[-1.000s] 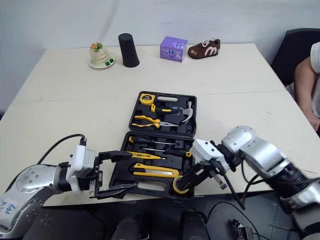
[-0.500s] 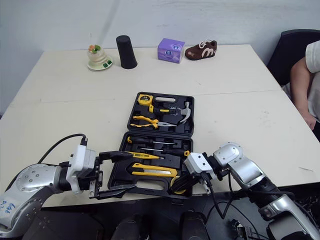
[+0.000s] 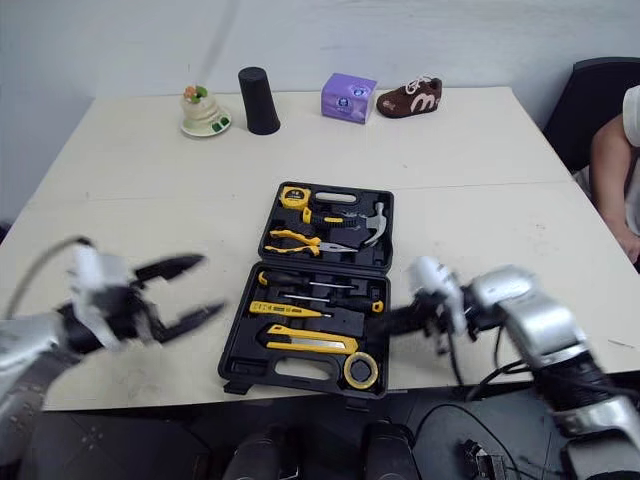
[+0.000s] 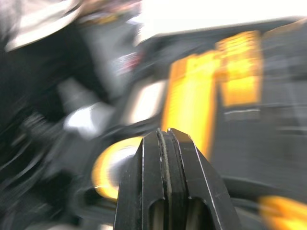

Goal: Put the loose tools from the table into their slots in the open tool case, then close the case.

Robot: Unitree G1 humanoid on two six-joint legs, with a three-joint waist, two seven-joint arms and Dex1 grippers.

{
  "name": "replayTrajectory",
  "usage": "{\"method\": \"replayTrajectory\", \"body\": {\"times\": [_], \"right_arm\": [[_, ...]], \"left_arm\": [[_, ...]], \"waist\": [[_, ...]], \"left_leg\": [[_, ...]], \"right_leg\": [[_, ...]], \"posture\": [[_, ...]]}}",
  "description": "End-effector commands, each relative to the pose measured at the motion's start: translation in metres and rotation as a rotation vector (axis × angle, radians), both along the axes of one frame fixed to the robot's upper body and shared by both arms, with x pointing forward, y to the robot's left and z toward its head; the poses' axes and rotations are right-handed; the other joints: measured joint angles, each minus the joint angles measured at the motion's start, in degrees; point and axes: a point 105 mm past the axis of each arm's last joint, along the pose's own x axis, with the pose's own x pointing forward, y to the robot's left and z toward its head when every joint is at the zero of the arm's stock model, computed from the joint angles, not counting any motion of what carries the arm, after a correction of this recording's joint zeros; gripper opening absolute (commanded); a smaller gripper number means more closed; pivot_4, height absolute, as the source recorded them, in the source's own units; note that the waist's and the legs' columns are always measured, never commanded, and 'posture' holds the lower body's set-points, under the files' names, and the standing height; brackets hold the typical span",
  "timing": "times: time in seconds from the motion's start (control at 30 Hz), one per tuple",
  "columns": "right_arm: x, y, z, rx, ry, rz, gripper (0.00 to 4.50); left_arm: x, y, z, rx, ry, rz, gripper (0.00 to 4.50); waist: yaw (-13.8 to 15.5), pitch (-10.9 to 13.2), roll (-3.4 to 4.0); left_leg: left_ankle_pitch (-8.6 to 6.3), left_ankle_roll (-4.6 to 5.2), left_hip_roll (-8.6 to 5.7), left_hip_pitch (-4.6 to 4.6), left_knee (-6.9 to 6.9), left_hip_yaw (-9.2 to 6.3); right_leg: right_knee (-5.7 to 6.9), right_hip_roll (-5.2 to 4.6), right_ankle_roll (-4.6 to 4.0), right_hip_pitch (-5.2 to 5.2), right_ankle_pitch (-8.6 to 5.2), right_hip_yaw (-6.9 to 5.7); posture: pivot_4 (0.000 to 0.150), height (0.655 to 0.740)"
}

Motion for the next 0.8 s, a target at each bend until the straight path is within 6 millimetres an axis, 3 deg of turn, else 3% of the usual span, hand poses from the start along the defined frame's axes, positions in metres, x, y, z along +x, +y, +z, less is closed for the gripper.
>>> {"method": "replayTrajectory", "body": {"times": [0.03,0.07,0.17,0.23,0.27,0.53,0.8], "right_arm": [[0.022,-0.023,0.0,-0.036,-0.086,-0.166,0.0],[0.03,-0.03,-0.003,-0.058,-0.117,-0.203,0.0],[0.049,-0.042,-0.009,-0.07,-0.136,-0.304,0.0],[0.06,-0.049,-0.023,-0.118,-0.13,-0.346,0.0],[0.063,-0.05,-0.032,-0.157,-0.136,-0.344,0.0],[0.069,-0.025,-0.054,-0.184,-0.121,-0.258,0.0],[0.072,-0.005,-0.052,-0.156,-0.134,-0.225,0.0]], "left_arm": [[0.014,0.027,-0.005,0.079,-0.005,0.128,2.98],[0.02,0.033,-0.008,0.076,0.008,0.157,2.38],[0.036,0.034,-0.016,0.044,0.046,0.171,1.21],[0.051,0.028,-0.029,0.053,0.101,0.142,0.29],[0.061,0.026,-0.036,0.042,0.127,0.137,0.05],[0.102,0.002,-0.07,0.047,0.239,0.071,0.05],[0.111,-0.036,-0.09,0.076,0.267,-0.041,0.05]], "waist": [[-0.15,-0.03,-0.05],[-0.16,-0.03,-0.05],[-0.17,0.01,-0.06],[-0.16,0.02,-0.05],[-0.08,0.02,-0.05],[-0.56,0.04,-0.08],[-0.33,0.04,-0.09]], "left_leg": [[-0.02,-0.03,0.0,0.03,-0.04,0.01],[-0.03,-0.03,0.0,0.05,-0.08,0.06],[-0.02,0.01,-0.05,0.06,-0.09,0.32],[0.0,0.05,-0.07,0.05,-0.09,0.48],[0.02,0.06,-0.08,0.07,-0.06,0.5],[0.12,0.15,-0.16,0.07,-0.04,0.84],[0.14,0.1,0.02,0.06,0.08,0.9]], "right_leg": [[-0.02,0.03,-0.02,0.02,-0.01,0.0],[-0.04,0.06,-0.02,0.02,-0.01,0.01],[0.0,0.12,0.01,-0.08,0.0,-0.09],[0.05,0.13,0.06,-0.19,0.03,-0.11],[0.1,0.14,0.08,-0.18,0.04,-0.11],[0.51,0.36,0.13,-0.37,0.05,0.06],[0.62,0.52,0.14,-0.44,0.06,0.14]], "posture": [[0.15,0.74],[0.15,0.74],[0.15,0.74],[0.15,0.74],[0.15,0.74],[0.15,0.74],[0.15,0.74]]}}
